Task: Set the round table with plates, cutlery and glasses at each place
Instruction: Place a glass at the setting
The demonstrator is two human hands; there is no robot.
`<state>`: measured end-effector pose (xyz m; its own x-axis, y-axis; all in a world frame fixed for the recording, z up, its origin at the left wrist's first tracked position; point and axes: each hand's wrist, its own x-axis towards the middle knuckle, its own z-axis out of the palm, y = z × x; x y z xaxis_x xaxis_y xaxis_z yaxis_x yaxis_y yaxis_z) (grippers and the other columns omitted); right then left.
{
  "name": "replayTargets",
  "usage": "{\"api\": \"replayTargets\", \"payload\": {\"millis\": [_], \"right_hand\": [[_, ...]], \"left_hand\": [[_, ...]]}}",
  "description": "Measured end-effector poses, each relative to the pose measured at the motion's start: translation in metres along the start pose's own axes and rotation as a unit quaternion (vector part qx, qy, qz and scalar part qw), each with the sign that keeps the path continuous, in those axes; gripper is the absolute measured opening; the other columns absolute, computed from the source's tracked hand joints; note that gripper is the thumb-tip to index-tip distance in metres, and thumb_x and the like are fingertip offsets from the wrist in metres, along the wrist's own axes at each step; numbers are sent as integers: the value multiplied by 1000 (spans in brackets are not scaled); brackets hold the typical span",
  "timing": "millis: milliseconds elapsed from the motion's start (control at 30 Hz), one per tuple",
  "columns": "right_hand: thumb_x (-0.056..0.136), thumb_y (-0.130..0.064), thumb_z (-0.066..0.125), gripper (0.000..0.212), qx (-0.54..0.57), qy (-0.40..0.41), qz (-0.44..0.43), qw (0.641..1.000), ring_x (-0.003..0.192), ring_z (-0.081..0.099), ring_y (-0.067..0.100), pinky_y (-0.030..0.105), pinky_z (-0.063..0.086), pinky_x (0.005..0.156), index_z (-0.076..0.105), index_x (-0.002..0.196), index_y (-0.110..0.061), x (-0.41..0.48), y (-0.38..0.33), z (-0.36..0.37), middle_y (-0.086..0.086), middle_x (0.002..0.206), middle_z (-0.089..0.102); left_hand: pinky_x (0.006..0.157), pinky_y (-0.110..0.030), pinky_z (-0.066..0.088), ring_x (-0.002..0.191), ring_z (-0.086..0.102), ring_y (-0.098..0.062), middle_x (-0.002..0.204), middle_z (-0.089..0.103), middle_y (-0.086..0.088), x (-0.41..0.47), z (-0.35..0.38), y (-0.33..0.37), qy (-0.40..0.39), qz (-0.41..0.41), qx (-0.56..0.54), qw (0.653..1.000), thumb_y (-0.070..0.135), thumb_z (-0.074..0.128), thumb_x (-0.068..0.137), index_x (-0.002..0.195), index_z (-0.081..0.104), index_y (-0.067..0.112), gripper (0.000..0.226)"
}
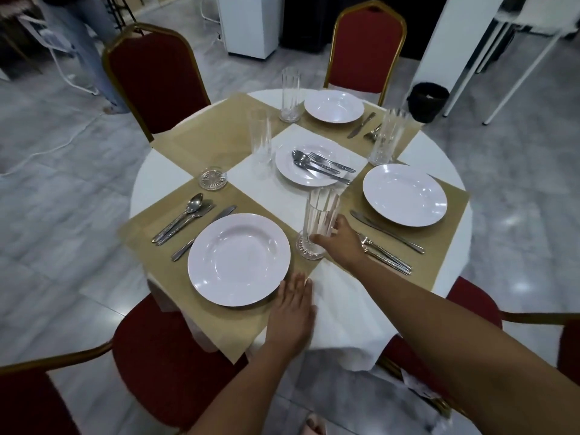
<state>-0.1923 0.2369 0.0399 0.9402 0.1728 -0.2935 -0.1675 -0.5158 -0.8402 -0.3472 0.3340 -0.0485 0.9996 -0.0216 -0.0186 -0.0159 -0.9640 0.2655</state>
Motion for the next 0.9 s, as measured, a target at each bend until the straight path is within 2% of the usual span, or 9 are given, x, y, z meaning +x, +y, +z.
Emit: {"api": "replayTargets", "payload": {"millis": [167,400,533,700,900], "right_hand": [[75,-32,79,64,2,-3,-1,1000,108,62,21,45,50,98,46,129,-23,0,3,3,-4,122,61],[77,-31,79,62,4,1,-2,1000,108,62,21,41,51,95,45,128,-24,3,6,6,-9,114,58],[79,-28,78,61,5,0,-6,1000,106,62,21,39,52,92,44,129,-22,3,6,8,-8,113,57],[79,-27,78,62,3,1,-11,1000,106,61,21,36,52,89,43,130,-21,3,7,8,-1,123,61],[79,-26,79,65,-4,2,-12,1000,100,58,17,32,48,87,42,132,-18,2,2,8,-4,115,57]], "left_hand": [[117,-38,5,136,42,-33,144,47,-18,-1,5,2,0,-8,-9,1000,31,37,92,137,49,2,55],[116,-32,-4,134,46,-24,143,50,-11,-5,5,-2,-44,-77,-37,995,50,36,92,139,48,7,64],[116,-31,-9,136,43,-23,146,46,-10,-4,4,-1,-51,-83,-39,994,51,40,91,141,45,9,65],[117,-32,-9,139,39,-22,149,43,-9,-3,5,-1,-60,-83,-32,994,51,41,92,143,42,9,66],[116,-32,-10,140,38,-22,149,42,-9,-4,5,-2,-64,-85,-19,994,52,38,92,143,43,10,66]]}}
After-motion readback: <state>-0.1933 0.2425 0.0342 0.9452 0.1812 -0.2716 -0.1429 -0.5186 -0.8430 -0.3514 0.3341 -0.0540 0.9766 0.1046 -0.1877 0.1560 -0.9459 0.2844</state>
